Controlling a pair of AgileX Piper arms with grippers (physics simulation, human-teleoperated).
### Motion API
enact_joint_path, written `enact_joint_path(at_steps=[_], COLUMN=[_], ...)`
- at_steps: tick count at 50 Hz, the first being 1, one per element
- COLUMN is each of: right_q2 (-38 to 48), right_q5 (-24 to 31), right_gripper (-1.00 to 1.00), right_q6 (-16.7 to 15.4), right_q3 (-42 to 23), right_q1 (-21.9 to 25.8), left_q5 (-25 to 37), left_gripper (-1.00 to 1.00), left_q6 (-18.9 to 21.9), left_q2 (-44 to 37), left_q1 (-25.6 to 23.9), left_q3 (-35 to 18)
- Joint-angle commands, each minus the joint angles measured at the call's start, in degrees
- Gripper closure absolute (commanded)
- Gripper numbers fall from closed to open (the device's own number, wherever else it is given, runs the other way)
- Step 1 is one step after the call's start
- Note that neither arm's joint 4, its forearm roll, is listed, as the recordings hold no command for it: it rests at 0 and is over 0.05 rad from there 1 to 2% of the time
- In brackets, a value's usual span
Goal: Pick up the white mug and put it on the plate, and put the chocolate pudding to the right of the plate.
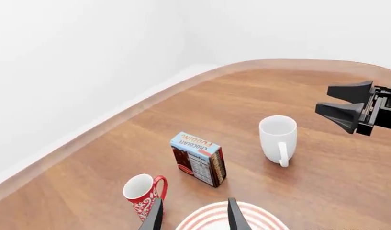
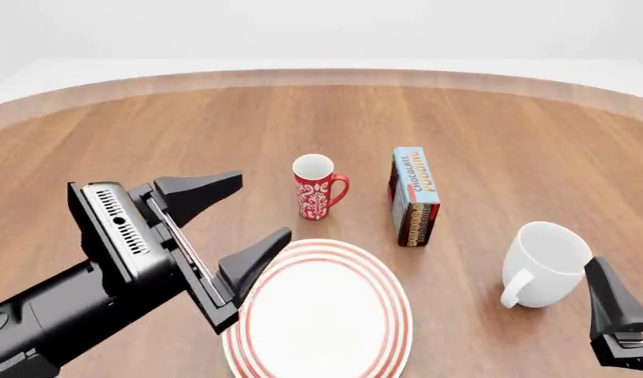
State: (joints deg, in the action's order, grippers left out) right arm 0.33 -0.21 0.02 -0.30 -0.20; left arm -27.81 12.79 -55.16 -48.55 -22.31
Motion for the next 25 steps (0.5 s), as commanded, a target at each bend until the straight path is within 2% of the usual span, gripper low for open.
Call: enact_joint_path(at_steps=[1,25], right_q2=[-0.01,0.01], right_q5=[0.00,0.00], right_gripper=[-1.00,-1.00], right_q6=[-0.01,-0.01], right_q3=[0.00,0.00], right_q1=[-0.01,0.02], left_q5=[-2.04,-2.64], left_gripper=[-1.00,-1.00], left_q6=[-0.47,-0.50], left_q2=[-4.81,-14.04], left_q1=[-2.21,-7.19], left_q3=[-1.07,-6.31])
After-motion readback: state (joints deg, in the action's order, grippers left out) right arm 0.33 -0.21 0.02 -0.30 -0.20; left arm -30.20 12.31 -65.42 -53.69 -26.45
